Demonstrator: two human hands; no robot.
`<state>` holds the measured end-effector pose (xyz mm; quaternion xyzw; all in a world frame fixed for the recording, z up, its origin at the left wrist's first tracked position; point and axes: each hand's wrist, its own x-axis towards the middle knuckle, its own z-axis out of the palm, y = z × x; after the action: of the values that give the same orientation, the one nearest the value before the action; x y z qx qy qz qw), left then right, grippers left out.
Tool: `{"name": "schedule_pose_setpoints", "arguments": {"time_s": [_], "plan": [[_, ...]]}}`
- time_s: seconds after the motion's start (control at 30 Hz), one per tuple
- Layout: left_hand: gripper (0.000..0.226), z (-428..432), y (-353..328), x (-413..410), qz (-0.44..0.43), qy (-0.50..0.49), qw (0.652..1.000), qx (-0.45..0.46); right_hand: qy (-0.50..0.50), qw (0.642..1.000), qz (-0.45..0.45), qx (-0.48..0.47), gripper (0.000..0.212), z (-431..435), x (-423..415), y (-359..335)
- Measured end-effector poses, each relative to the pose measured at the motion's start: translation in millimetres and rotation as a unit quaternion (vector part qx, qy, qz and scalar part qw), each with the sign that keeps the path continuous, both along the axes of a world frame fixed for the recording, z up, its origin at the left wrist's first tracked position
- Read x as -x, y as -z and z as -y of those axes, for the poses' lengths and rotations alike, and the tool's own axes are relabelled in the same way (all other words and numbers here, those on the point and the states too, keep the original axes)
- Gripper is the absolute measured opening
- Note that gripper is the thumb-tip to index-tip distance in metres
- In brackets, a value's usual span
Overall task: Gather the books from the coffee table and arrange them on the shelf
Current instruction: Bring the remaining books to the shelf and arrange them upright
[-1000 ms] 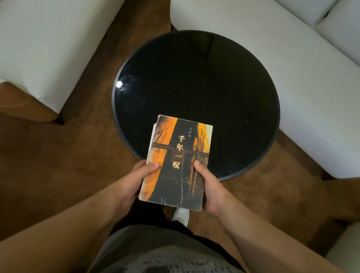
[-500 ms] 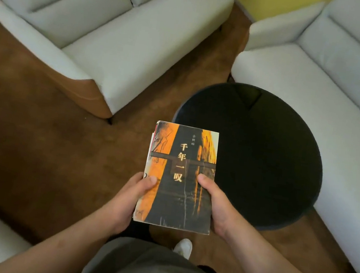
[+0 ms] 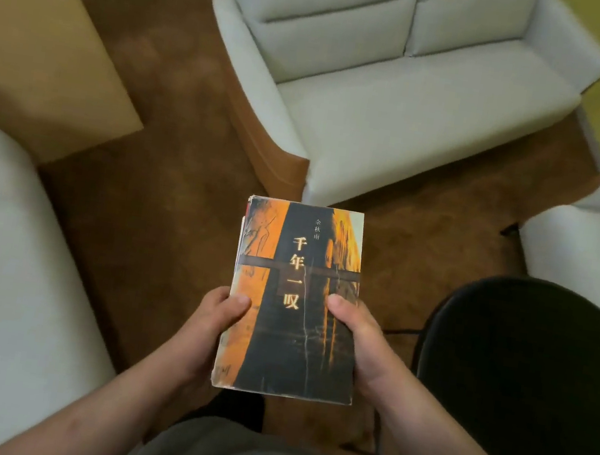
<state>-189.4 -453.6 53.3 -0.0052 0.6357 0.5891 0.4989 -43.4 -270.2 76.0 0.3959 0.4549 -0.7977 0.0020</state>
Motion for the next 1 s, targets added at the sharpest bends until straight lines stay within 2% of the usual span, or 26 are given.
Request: {"name": "schedule_pose_setpoints", "arguments": {"time_s": [0.07,0.17,0.3,0.4,0.47,0.63,0.83,1.0], "plan": [[0.106,7.1,4.1,37.3,-0.021,-0.007,1.000,0.002,-0.022,1.000,-0.005,-0.009,0.120,0.5,44.4,-7.0],[0.081,11.3,-2.1,90.0,-0.058,-0.031,0.998,0.014,-0.055,0.998,-0.020,-0.005,0.107,2.2,102.3,-16.7],[0.072,16.3,-3.9,152.7,-0.076,-0.048,0.996,0.009,-0.083,0.996,-0.028,-0.006,0.101,1.2,171.0,-21.2],[0.072,13.6,-5.0,190.2,-0.066,-0.060,0.996,0.004,-0.109,0.993,-0.035,0.001,0.072,-10.2,218.3,-22.1],[0.078,8.6,-3.2,217.5,-0.061,-0.062,0.996,0.006,-0.134,0.990,-0.032,0.008,0.062,-22.8,252.6,-19.0],[0.110,-15.2,-5.3,290.5,-0.034,-0.130,0.991,0.016,-0.187,0.982,-0.030,0.002,0.064,-59.9,350.0,-10.0],[0.110,-57.8,-32.6,386.7,-0.033,-0.160,0.986,0.022,-0.251,0.966,-0.069,0.002,0.078,-107.6,465.3,-12.3],[0.103,-74.9,-54.8,445.9,-0.010,-0.212,0.977,0.007,-0.322,0.942,-0.096,0.016,0.062,-130.6,558.4,-16.0]]}}
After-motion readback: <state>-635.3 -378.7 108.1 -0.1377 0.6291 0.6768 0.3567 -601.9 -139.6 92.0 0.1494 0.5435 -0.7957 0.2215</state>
